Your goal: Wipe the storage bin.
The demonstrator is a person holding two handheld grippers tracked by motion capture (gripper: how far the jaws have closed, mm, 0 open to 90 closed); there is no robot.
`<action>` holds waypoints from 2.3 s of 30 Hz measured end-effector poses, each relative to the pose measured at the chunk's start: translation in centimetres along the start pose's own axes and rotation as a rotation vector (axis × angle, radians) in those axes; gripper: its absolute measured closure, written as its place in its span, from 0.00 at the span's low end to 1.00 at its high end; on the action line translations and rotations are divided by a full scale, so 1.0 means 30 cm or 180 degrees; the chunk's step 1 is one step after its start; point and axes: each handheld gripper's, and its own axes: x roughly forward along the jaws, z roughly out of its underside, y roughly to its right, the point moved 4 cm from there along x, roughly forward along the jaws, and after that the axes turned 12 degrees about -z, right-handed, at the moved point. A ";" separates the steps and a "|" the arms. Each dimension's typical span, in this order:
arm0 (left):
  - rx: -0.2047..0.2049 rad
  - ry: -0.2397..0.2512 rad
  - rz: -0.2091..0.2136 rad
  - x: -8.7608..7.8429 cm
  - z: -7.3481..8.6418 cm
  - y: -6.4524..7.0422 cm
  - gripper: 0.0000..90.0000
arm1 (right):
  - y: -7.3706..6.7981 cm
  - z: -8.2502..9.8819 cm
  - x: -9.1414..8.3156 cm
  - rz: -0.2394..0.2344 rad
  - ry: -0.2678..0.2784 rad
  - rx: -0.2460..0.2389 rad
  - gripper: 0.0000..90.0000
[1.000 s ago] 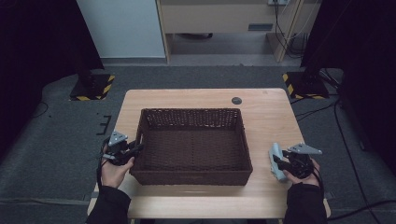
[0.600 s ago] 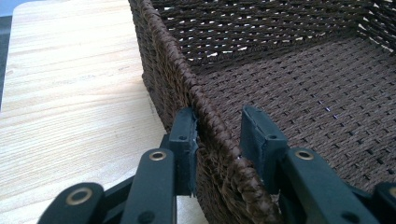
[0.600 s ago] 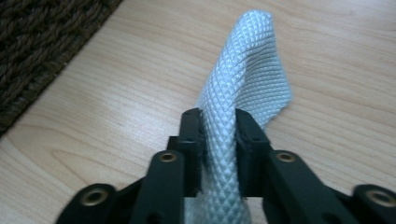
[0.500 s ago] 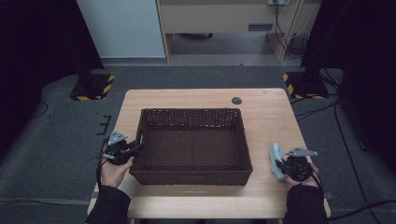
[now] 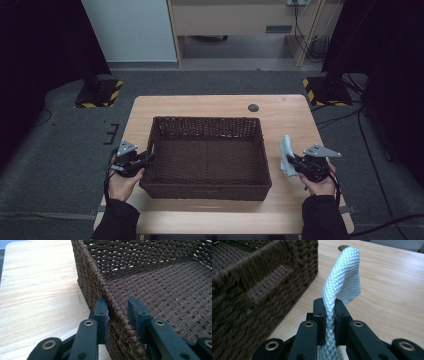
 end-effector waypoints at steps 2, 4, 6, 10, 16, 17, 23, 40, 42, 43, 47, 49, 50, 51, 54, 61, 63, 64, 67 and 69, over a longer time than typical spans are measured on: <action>0.0012 -0.0010 0.0012 -0.001 -0.001 0.006 0.77 | 0.000 -0.013 0.015 -0.0020 -0.0006 -0.0043 0.92; 0.0020 -0.0014 0.0027 0.000 -0.002 0.013 0.77 | 0.000 -0.026 0.028 -0.0041 0.0006 -0.0071 0.92; 0.0034 -0.0017 0.0044 0.000 -0.003 0.020 0.77 | -0.001 -0.037 0.041 -0.0077 0.0007 -0.0103 0.92; 0.0040 -0.0009 0.0061 0.003 -0.005 0.030 0.77 | 0.004 -0.069 0.068 -0.0160 0.0073 -0.0130 0.92; 0.0019 -0.0020 0.0069 0.005 -0.004 0.029 0.77 | 0.012 -0.119 0.124 -0.0225 0.0115 -0.0294 0.92; 0.0031 -0.0020 0.0062 0.004 -0.005 0.029 0.77 | 0.009 -0.126 0.129 -0.0246 0.0135 -0.0315 0.92; -0.0001 -0.0007 0.0089 0.006 -0.003 0.027 0.76 | 0.002 -0.153 0.173 -0.0421 0.0199 -0.0431 0.93; -0.0057 0.0006 0.0118 0.007 -0.001 0.024 0.74 | 0.020 -0.089 0.227 -0.0632 -0.0038 -0.0235 0.93; -0.0050 0.0001 0.0115 0.007 -0.001 0.024 0.74 | 0.024 -0.120 0.191 -0.0596 0.0216 -0.0296 0.93; -0.0046 -0.0001 0.0112 0.007 -0.001 0.024 0.74 | 0.024 -0.134 0.174 -0.0596 0.0344 -0.0321 0.93; -0.0031 -0.0005 0.0100 0.007 -0.002 0.025 0.75 | 0.017 -0.145 0.163 -0.0652 0.0368 -0.0435 0.93; -0.0020 -0.0004 0.0089 0.007 -0.003 0.026 0.75 | 0.016 -0.124 0.188 -0.0667 0.0152 -0.0471 0.93; -0.0013 -0.0005 0.0085 0.007 -0.003 0.027 0.75 | 0.016 -0.116 0.197 -0.0666 0.0091 -0.0483 0.93; -0.0010 -0.0005 0.0079 0.006 -0.003 0.027 0.75 | 0.018 -0.104 0.208 -0.0686 -0.0002 -0.0481 0.93; -0.0019 -0.0004 0.0040 0.005 -0.003 0.029 0.77 | 0.021 -0.069 0.233 -0.0711 -0.0211 -0.0434 0.93; -0.0031 0.0000 -0.0017 0.014 -0.011 0.035 0.78 | 0.023 -0.022 0.270 -0.0708 -0.0535 -0.0309 0.93; -0.0030 -0.0005 -0.0016 0.020 -0.016 0.033 0.78 | 0.027 -0.046 0.245 -0.0664 -0.0353 -0.0331 0.93; -0.0037 -0.0001 -0.0010 0.026 -0.019 0.031 0.78 | 0.026 -0.065 0.222 -0.0661 -0.0207 -0.0301 0.93; -0.0053 0.0008 0.0003 0.037 -0.026 0.027 0.78 | 0.018 -0.122 0.145 -0.0697 0.0230 -0.0322 0.93; -0.0077 0.0022 0.0022 0.040 -0.027 0.027 0.77 | 0.005 -0.138 0.115 -0.0777 0.0340 -0.0342 0.93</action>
